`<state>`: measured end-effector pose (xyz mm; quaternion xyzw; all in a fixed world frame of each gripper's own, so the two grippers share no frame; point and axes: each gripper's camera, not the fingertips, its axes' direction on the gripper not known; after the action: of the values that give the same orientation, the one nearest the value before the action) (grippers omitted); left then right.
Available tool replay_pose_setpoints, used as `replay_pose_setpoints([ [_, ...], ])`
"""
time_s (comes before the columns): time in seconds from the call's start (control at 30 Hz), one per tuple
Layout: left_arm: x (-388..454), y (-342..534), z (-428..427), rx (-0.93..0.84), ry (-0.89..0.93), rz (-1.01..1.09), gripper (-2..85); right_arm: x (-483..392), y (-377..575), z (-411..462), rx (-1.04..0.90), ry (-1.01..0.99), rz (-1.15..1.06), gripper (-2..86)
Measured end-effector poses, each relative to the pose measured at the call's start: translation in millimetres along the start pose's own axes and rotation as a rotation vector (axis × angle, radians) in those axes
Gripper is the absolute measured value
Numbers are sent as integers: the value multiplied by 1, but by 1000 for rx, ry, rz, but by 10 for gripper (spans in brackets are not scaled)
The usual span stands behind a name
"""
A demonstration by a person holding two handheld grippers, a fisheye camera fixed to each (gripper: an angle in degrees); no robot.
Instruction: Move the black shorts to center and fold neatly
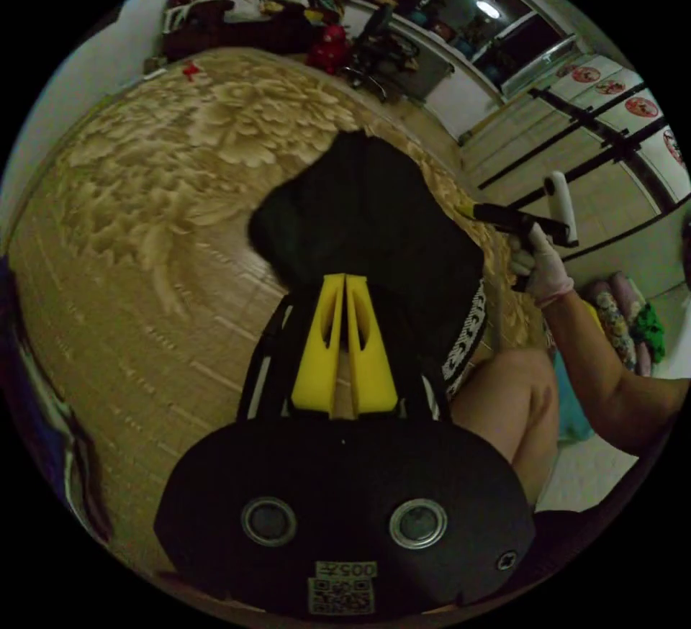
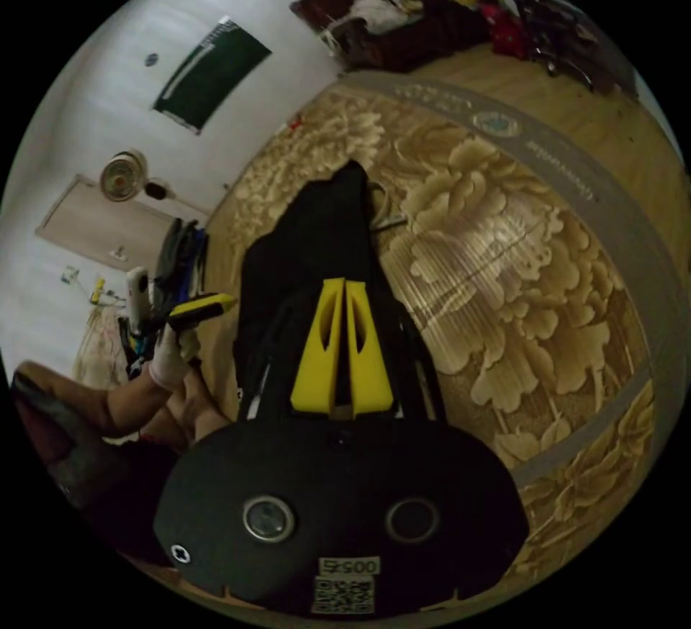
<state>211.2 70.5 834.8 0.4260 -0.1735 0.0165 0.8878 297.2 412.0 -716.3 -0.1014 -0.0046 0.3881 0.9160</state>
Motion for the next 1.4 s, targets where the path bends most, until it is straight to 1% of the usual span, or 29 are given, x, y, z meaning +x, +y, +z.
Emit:
replay_pose_setpoints([
  [0.03, -5, 5, -5, 0, 12, -9, 27, 3, -1, -1, -8, -14, -10, 31],
  [0.07, -15, 15, -11, -17, 50, -28, 53, 7, -3, 3, -51, -33, -12, 74],
  [0.1, -24, 25, -11, -52, 106, -39, 84, 9, -4, 6, -76, -43, -17, 86],
  [0.17, -32, 38, -7, -111, 167, -47, 108, 11, -7, 21, -161, -51, -33, 122],
  [0.23, -37, 48, -3, -146, 212, -60, 127, 11, -8, 34, -206, -75, -37, 134],
  [0.37, -53, 65, -2, -128, 368, -143, 113, 5, -8, 52, -237, -68, -25, 132],
  [0.43, -66, 73, -2, -116, 474, -195, 102, 2, -7, 58, -243, -59, -8, 127],
  [0.5, -87, 90, -4, -83, 645, -267, 98, 0, -4, 65, -252, -67, 34, 117],
  [0.57, -98, 101, -13, -51, 730, -265, 107, 1, 1, 75, -250, -108, 107, 95],
  [0.67, -106, 115, -43, -36, 711, -216, 135, 2, 9, 89, -231, -143, 157, 76],
  [0.77, -114, 137, -82, 8, 579, -195, 137, -5, 14, 106, -224, -171, 159, 73],
  [0.8, -117, 146, -93, 3, 529, -202, 137, -7, 15, 109, -226, -176, 154, 73],
  [0.97, -128, 169, -123, -72, 419, -181, 115, -30, 18, 143, -248, -168, 115, 72],
  [1.03, -137, 176, -133, -102, 434, -209, 94, -38, 18, 152, -254, -146, 112, 64],
  [1.1, -156, 188, -151, -149, 529, -257, 79, -44, 19, 161, -256, -158, 122, 56],
  [1.13, -159, 191, -159, -142, 541, -255, 76, -49, 20, 165, -255, -186, 125, 54],
  [1.23, -167, 208, -215, -87, 542, -173, 68, -74, 25, 173, -226, -270, 101, 46],
  [1.3, -173, 223, -268, -59, 543, -110, 67, -96, 30, 176, -195, -330, 75, 44],
  [1.4, -188, 247, -328, -57, 552, -91, 66, -135, 38, 191, -171, -416, 40, 41],
])
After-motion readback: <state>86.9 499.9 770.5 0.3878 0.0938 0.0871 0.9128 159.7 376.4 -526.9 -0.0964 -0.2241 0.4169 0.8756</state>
